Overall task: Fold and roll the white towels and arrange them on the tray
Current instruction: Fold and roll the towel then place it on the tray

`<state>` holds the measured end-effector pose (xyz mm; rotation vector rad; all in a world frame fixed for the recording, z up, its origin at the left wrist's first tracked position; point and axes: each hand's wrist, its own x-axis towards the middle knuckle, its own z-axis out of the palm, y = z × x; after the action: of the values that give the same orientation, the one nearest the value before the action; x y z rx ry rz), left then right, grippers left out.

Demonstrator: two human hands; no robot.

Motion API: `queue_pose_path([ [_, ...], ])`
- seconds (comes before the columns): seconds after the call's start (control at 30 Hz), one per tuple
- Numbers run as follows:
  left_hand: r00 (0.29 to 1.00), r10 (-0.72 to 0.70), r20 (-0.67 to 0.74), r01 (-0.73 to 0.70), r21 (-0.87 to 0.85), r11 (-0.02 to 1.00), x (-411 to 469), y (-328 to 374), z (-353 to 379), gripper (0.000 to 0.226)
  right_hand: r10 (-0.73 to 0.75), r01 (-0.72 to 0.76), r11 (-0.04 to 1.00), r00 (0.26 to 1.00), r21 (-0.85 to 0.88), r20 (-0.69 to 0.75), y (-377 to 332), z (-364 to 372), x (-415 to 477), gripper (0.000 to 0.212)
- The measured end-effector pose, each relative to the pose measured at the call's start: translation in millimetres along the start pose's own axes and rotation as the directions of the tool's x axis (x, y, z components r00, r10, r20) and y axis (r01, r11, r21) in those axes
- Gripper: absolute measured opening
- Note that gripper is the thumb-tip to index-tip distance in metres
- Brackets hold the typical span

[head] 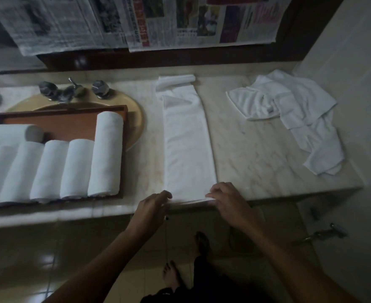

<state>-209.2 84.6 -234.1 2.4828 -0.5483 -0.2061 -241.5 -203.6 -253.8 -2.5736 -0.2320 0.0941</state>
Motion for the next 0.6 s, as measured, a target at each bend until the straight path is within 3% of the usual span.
queue_pose_path([
  [0.17,0.976,-0.212,0.041,0.216,-0.150,0.965,14,6,-8,0.007,0.153,-0.161,0.985,0.982,0.060,0.111,-3,-10,1,0.029],
  [0.3,0.954,-0.294,0.050,0.299,-0.187,0.936,22,10,-9,0.007,0.329,-0.342,0.918,0.939,0.201,0.097,-8,-20,6,0.018],
  [0.37,0.945,-0.320,0.061,0.326,-0.185,0.927,26,11,-9,0.010,0.373,-0.384,0.903,0.923,0.192,0.091,-8,-21,8,0.015],
  [0.5,0.934,-0.349,0.076,0.357,-0.134,0.924,34,11,-4,0.012,0.348,-0.357,0.924,0.934,0.137,0.084,-9,-18,10,0.012],
  [0.6,0.954,-0.298,0.019,0.299,-0.058,0.953,35,11,1,0.011,0.210,-0.210,0.975,0.978,0.077,0.017,-10,-13,11,0.012],
])
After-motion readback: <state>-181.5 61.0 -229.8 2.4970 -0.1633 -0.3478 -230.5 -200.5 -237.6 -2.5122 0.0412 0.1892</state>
